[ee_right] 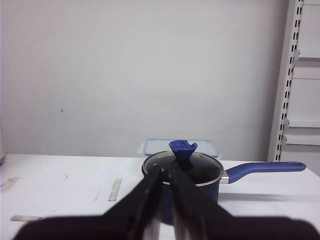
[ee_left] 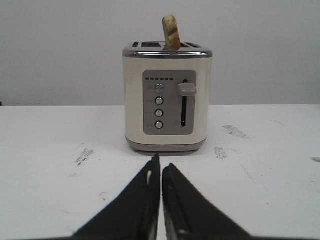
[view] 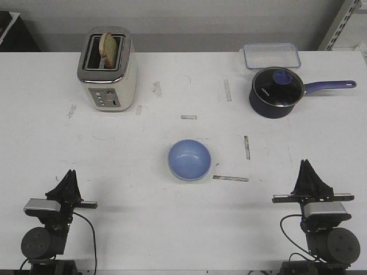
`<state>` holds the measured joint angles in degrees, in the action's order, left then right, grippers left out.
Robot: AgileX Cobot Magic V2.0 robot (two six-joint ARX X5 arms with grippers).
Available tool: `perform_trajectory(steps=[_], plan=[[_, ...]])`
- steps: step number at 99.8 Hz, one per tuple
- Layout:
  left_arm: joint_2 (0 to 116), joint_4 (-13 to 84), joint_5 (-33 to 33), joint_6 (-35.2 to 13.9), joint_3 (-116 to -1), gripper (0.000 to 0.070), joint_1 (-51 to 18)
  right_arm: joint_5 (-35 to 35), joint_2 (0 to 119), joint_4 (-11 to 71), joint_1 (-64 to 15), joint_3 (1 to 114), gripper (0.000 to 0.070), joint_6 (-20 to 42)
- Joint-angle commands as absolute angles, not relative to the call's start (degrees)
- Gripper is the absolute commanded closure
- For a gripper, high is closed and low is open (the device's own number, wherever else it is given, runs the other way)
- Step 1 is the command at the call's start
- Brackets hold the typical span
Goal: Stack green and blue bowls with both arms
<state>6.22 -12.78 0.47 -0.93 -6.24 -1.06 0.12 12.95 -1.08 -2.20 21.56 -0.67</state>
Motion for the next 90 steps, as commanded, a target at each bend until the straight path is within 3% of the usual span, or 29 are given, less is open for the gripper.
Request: perform_trajectory(steps=[1,72,90], plan=[[5.5,-13.2,-0.7,-0.5,-6.0,0.0699,-1.0,0.1,12.8,-1.7,-2.2,21.8,0.0687,-1.1],[0.2,-10.7,-1.7,-0.3,-0.7,0.0699,-1.0,0.1,12.8,-1.7,-2.2,21.8,0.0687,-1.1],[0.2,-10.4,-1.7,2.2,-0.7,0.0699,-1.0,0.1,12.8,-1.7,-2.2,21.8,0.0687,-1.1]])
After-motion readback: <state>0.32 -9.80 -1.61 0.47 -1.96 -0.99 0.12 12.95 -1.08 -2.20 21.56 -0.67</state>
